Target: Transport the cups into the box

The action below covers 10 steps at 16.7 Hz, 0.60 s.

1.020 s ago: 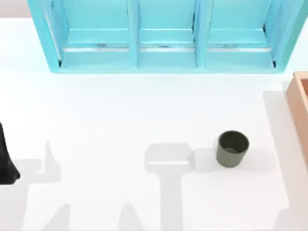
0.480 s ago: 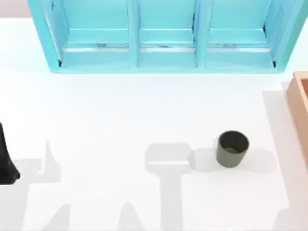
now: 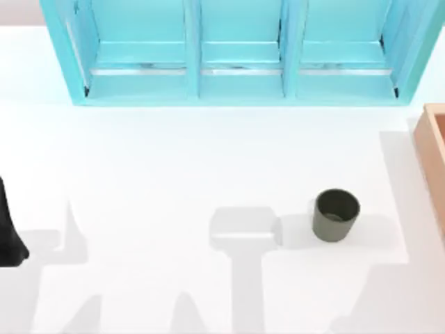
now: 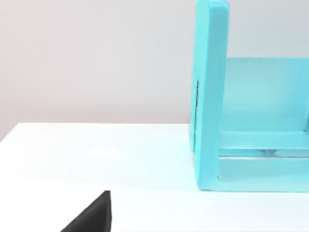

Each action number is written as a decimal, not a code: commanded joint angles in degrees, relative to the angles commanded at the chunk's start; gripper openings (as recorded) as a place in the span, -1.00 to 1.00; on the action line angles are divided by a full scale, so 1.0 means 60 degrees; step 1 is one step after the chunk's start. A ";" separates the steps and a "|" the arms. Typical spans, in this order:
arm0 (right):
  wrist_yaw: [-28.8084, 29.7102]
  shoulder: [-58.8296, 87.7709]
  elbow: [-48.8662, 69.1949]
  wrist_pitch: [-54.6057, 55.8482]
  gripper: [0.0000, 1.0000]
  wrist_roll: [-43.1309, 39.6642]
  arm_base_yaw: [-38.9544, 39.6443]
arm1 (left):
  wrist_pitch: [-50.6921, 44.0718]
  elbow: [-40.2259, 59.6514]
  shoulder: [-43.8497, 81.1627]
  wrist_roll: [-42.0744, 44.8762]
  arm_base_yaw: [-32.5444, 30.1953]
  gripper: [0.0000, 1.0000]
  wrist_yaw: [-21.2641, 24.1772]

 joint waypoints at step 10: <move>0.0005 0.0188 0.0846 -0.0677 1.00 0.0323 0.0352 | 0.0000 0.0000 0.0000 0.0000 0.0000 1.00 0.0000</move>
